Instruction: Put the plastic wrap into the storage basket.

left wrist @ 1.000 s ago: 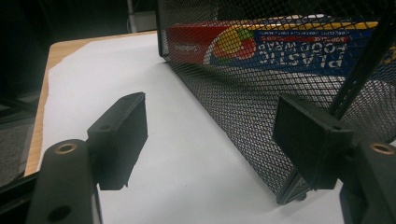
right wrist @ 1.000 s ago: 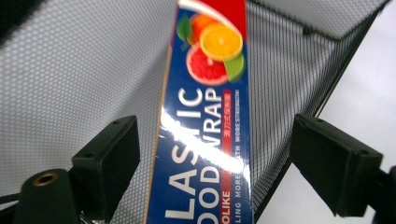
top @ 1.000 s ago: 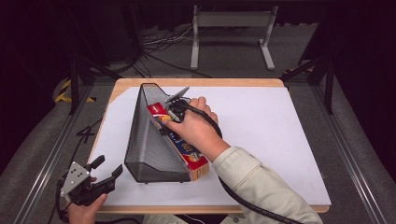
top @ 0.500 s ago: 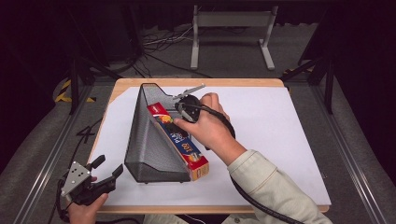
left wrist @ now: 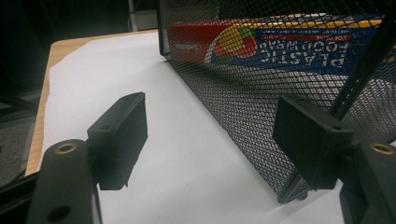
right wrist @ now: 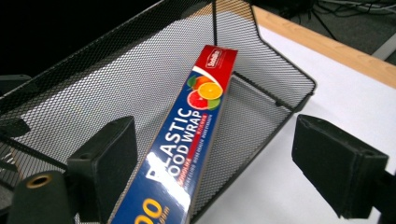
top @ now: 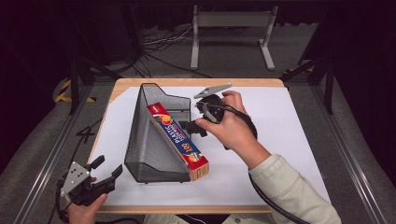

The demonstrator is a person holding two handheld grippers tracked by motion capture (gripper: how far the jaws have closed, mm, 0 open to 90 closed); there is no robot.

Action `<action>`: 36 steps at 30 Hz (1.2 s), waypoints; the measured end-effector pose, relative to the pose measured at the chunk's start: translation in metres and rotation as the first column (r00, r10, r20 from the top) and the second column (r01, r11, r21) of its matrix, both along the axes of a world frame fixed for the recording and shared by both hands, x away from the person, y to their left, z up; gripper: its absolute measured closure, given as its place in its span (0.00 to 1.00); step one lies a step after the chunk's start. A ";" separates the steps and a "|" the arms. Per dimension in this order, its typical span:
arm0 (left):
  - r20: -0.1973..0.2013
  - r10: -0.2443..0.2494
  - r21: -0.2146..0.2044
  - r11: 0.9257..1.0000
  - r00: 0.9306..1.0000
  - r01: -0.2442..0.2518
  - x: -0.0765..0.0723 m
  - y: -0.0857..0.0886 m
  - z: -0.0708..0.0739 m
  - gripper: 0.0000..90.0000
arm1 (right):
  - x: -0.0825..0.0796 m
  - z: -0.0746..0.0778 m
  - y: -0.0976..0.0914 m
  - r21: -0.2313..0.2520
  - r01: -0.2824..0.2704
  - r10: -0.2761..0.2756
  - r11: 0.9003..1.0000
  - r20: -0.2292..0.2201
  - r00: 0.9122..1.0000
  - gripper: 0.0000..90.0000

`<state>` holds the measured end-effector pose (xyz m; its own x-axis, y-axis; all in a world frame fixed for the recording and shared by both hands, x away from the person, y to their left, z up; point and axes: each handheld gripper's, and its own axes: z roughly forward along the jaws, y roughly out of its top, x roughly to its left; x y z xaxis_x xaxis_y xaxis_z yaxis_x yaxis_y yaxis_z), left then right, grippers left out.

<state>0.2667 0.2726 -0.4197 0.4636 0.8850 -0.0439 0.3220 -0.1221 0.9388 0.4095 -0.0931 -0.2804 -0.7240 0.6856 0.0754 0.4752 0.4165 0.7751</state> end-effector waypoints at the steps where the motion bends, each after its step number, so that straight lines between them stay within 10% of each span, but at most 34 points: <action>1: 0.000 0.001 0.001 1.000 1.000 -0.001 0.000 0.000 0.000 0.30 | -0.001 0.002 -0.006 0.000 0.000 0.000 1.000 0.002 1.000 0.16; 22: -0.006 0.001 0.002 1.000 1.000 -0.001 0.000 -0.001 0.000 0.30 | -0.018 0.014 -0.098 0.054 -0.010 0.005 0.998 0.100 0.995 0.15; 36: -0.010 0.004 -0.004 1.000 1.000 -0.004 0.000 -0.002 -0.001 0.30 | -0.032 0.011 -0.169 0.090 -0.067 0.046 0.994 0.216 0.975 0.15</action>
